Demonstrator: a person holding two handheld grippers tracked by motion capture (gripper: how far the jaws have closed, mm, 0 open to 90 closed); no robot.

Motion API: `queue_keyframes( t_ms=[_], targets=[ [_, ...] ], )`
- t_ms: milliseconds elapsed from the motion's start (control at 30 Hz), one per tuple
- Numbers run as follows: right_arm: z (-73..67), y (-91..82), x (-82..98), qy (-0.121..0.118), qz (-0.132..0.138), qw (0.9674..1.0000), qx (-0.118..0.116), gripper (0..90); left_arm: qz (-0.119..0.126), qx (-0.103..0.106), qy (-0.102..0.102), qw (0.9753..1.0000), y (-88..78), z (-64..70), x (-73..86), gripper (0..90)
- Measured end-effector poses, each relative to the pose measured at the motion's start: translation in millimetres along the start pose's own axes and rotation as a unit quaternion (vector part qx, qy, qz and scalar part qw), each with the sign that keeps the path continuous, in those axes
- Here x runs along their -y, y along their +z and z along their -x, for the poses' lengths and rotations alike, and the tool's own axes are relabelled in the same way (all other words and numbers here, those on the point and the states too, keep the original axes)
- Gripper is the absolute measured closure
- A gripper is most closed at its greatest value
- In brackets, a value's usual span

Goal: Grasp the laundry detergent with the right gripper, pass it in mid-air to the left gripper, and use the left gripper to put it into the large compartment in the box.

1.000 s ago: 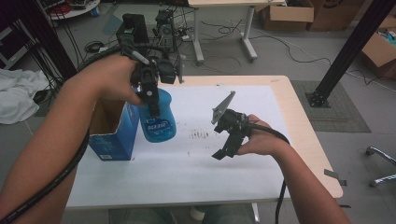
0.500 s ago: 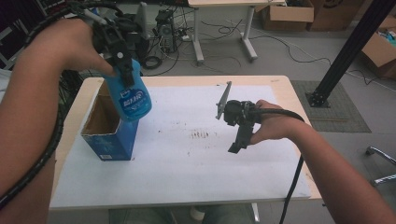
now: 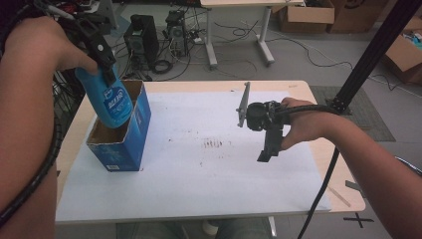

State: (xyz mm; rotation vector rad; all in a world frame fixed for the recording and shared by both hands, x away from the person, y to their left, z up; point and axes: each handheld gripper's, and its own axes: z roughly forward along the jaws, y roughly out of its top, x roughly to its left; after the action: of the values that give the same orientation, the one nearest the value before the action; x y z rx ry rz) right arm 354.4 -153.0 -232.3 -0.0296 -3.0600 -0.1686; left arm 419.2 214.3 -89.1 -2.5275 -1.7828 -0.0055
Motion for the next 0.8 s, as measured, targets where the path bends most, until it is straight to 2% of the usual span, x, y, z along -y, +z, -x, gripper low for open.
queue_keyframes(
  t_ms=[100,233,400,567,667,800],
  targets=[
    [-2.2,-2.5,-0.8,-0.006,-0.002,1.0000,0.002,0.0,0.000,-0.003,-0.030,0.9995,4.7,-7.1,0.3,38.7],
    [-4.9,-3.6,-0.7,-0.009,-0.003,0.9999,0.003,0.0,0.001,-0.001,-0.069,0.9976,13.4,-14.7,0.4,38.7],
    [-6.1,-3.8,1.7,-0.012,-0.010,0.9999,0.002,0.0,-0.012,-0.014,-0.081,0.9965,27.8,-19.1,0.7,38.7],
    [-6.2,-4.2,4.1,-0.010,-0.013,0.9999,0.001,0.0,-0.007,-0.019,-0.104,0.9944,46.3,-23.5,2.8,38.7],
    [-7.1,-4.8,4.0,-0.013,-0.014,0.9998,0.001,0.0,-0.004,-0.022,-0.101,0.9946,55.6,-23.7,3.7,38.7],
    [-7.2,-3.9,3.0,-0.016,-0.016,0.9997,0.002,0.0,0.001,-0.011,-0.105,0.9944,77.9,-23.3,2.7,38.7]
  ],
)
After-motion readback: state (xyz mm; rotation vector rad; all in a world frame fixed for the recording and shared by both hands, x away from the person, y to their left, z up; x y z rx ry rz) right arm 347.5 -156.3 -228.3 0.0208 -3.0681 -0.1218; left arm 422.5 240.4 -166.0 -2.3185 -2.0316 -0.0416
